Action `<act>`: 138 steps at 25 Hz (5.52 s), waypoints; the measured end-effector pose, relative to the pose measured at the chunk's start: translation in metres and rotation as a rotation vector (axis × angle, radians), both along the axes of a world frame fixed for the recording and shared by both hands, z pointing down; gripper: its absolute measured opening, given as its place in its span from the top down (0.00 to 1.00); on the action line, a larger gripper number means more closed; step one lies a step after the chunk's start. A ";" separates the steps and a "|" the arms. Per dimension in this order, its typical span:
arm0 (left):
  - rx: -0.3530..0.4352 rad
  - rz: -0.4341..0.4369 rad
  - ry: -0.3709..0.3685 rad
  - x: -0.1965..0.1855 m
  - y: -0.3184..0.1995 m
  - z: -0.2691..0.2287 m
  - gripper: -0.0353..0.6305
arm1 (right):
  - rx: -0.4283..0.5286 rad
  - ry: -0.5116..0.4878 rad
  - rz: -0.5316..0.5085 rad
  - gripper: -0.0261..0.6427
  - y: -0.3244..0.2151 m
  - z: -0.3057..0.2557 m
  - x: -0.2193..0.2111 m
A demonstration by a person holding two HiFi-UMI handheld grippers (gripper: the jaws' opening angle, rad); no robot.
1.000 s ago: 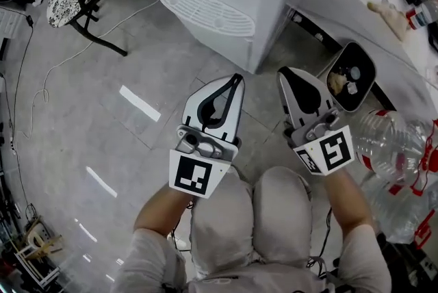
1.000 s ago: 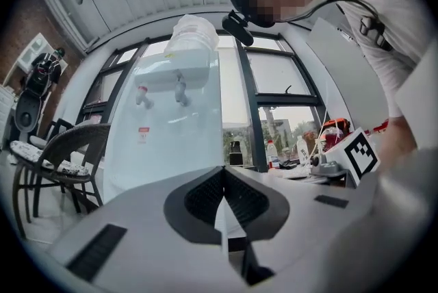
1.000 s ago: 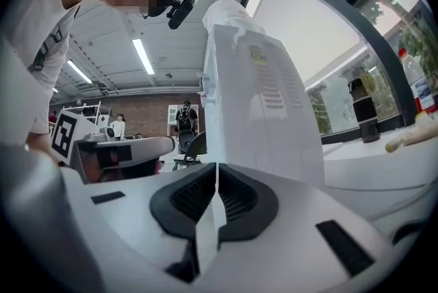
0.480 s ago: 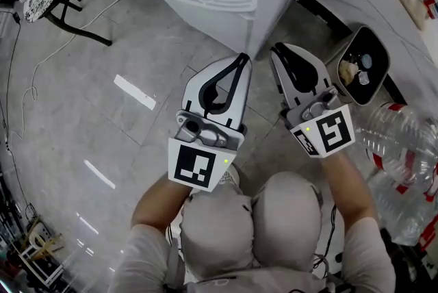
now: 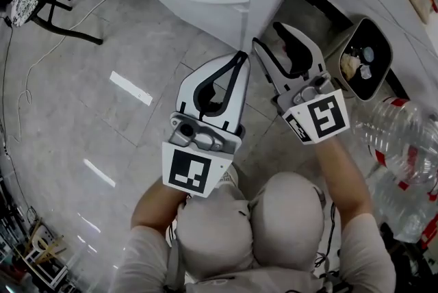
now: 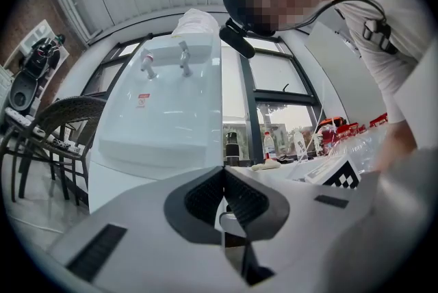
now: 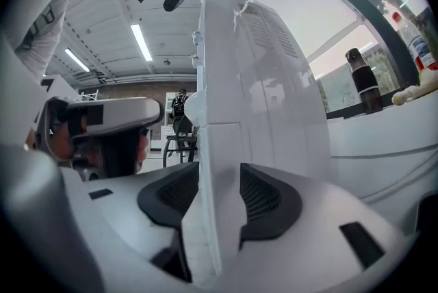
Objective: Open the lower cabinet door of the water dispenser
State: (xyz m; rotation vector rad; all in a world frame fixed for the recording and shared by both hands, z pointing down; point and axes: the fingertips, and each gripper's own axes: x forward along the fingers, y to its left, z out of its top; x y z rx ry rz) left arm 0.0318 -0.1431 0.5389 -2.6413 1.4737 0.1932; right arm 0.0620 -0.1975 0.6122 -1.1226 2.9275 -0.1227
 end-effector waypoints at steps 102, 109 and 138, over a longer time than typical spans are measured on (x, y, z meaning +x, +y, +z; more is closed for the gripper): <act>-0.055 -0.746 -0.003 -0.314 0.112 0.042 0.94 | 0.098 -0.029 -0.616 0.91 0.114 -0.006 -0.365; -0.043 -0.729 0.018 -0.304 0.105 0.036 0.94 | 0.116 -0.017 -0.641 0.91 0.130 -0.018 -0.330; 0.012 -0.559 -0.034 -0.205 0.098 -0.129 0.94 | 0.023 -0.181 -0.367 0.91 0.128 -0.184 -0.149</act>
